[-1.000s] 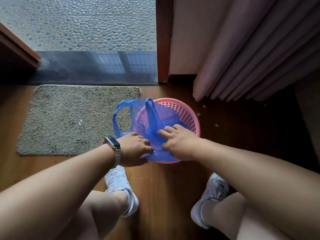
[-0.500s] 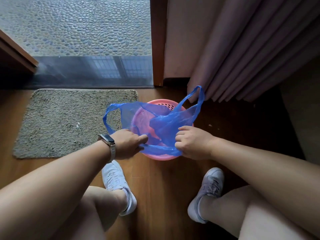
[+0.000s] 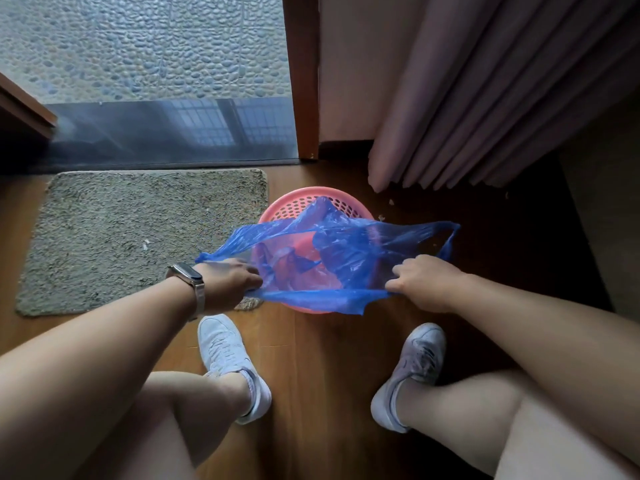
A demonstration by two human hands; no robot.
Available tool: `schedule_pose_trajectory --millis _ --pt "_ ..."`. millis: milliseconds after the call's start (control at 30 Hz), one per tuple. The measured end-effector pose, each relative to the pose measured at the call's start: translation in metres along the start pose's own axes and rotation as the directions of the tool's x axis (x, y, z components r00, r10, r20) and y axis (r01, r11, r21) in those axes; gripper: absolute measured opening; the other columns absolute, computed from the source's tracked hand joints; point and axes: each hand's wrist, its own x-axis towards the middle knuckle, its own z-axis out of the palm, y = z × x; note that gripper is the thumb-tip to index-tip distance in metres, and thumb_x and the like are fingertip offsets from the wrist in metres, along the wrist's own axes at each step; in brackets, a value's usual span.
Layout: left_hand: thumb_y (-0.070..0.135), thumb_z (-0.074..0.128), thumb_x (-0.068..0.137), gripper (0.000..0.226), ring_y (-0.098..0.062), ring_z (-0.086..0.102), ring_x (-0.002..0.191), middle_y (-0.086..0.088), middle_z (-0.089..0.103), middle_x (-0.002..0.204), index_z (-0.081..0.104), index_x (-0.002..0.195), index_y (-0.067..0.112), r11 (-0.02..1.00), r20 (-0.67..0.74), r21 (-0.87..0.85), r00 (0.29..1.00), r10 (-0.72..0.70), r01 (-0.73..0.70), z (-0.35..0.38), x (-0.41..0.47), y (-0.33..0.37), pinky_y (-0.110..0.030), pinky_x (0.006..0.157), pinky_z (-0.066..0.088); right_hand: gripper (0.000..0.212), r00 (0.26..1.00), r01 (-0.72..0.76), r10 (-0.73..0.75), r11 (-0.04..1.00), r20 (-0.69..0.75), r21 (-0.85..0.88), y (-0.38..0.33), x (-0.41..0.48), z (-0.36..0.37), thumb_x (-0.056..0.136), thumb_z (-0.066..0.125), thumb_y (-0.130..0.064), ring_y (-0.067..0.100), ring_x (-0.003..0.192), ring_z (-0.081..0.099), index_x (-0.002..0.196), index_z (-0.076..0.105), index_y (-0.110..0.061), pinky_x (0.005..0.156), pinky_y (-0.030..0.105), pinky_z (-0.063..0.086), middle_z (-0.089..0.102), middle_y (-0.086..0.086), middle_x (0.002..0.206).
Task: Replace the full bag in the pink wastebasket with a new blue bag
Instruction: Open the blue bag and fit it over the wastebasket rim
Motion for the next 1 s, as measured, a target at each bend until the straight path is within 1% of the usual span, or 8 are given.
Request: schedule_pose_trajectory --millis 233,333,467,600,667,800,867,1000 --pt "0.023 0.041 0.075 0.027 -0.020 0.068 0.083 0.009 0.070 0.083 0.067 0.073 0.027 0.953 0.095 0.241 0.982 0.166 -0.184 0.012 0.005 -0.041 -0.031 0.074 0.055 0.038 0.991 0.131 -0.133 0.989 -0.028 -0.069 0.021 0.017 0.018 0.094 0.039 -0.016 0.028 0.103 0.057 0.130 0.044 -0.024 0.083 0.039 0.042 0.059 0.006 0.115" --pt "0.028 0.051 0.077 0.023 -0.021 0.069 0.091 0.004 0.071 0.096 0.069 0.089 0.032 0.913 0.183 0.292 0.954 0.239 -0.285 0.031 0.005 -0.044 -0.032 0.078 0.056 0.044 0.935 0.294 -0.313 0.947 -0.168 -0.132 0.024 0.022 0.034 0.085 0.048 -0.016 0.025 0.077 0.062 0.128 0.051 -0.022 0.068 0.038 0.051 0.064 0.003 0.090" --pt "0.032 0.059 0.067 0.056 -0.025 0.066 0.105 -0.006 0.067 0.118 0.060 0.123 0.029 0.920 0.261 0.283 0.945 0.199 -0.272 0.044 0.010 -0.044 -0.039 0.085 0.055 0.055 0.883 0.399 -0.422 0.905 -0.204 -0.144 0.025 0.031 0.056 0.072 0.070 -0.017 0.023 0.068 0.063 0.123 0.053 -0.029 0.060 0.035 0.052 0.063 0.002 0.080" --pt "0.036 0.051 0.083 0.071 -0.033 0.020 0.145 -0.009 0.023 0.158 0.021 0.148 0.039 0.921 0.316 0.320 0.941 0.120 -0.224 0.050 0.017 -0.047 -0.051 0.114 0.020 0.051 0.929 0.307 -0.327 0.942 -0.173 -0.137 0.023 0.046 0.056 0.062 0.079 -0.021 0.027 0.079 0.069 0.107 0.060 -0.034 0.070 0.042 0.056 0.069 0.002 0.083" --pt "0.036 0.045 0.089 0.074 -0.032 -0.005 0.148 -0.005 0.001 0.162 0.003 0.150 0.041 0.926 0.392 0.333 0.919 0.033 -0.176 0.050 0.020 -0.047 -0.049 0.118 0.003 0.040 0.957 0.239 -0.249 0.967 -0.149 -0.085 0.021 0.052 0.048 0.066 0.078 -0.020 0.030 0.093 0.068 0.104 0.068 -0.031 0.076 0.045 0.056 0.072 0.003 0.091" --pt "0.040 0.050 0.084 0.074 -0.029 0.000 0.148 -0.004 0.006 0.161 0.016 0.150 0.037 0.984 0.301 0.172 0.954 -0.013 -0.041 0.046 0.021 -0.043 -0.042 0.120 0.011 0.038 0.999 0.006 0.004 0.972 -0.040 0.235 0.014 0.055 0.043 0.088 0.051 -0.038 0.028 0.122 0.051 0.124 0.056 -0.028 0.101 0.039 0.040 0.058 0.005 0.128" --pt "0.040 0.050 0.075 0.070 -0.025 0.027 0.144 -0.003 0.031 0.155 0.039 0.143 0.028 0.992 0.119 -0.095 0.990 -0.071 0.082 0.037 0.019 -0.041 -0.034 0.114 0.023 0.030 0.985 -0.120 0.164 0.852 -0.043 0.510 0.012 0.056 0.040 0.084 0.053 -0.042 0.027 0.113 0.056 0.109 0.061 -0.029 0.095 0.035 0.044 0.060 0.004 0.121" --pt "0.048 0.038 0.061 0.074 -0.021 0.056 0.119 -0.002 0.061 0.131 0.060 0.125 0.021 0.844 -0.014 -0.435 0.935 -0.354 0.314 0.021 0.016 -0.041 -0.029 0.100 0.042 0.027 0.884 -0.277 0.460 0.377 0.081 0.884 0.016 0.058 0.033 0.082 0.054 -0.045 0.019 0.094 0.064 0.101 0.063 -0.028 0.083 0.034 0.052 0.068 -0.003 0.099"
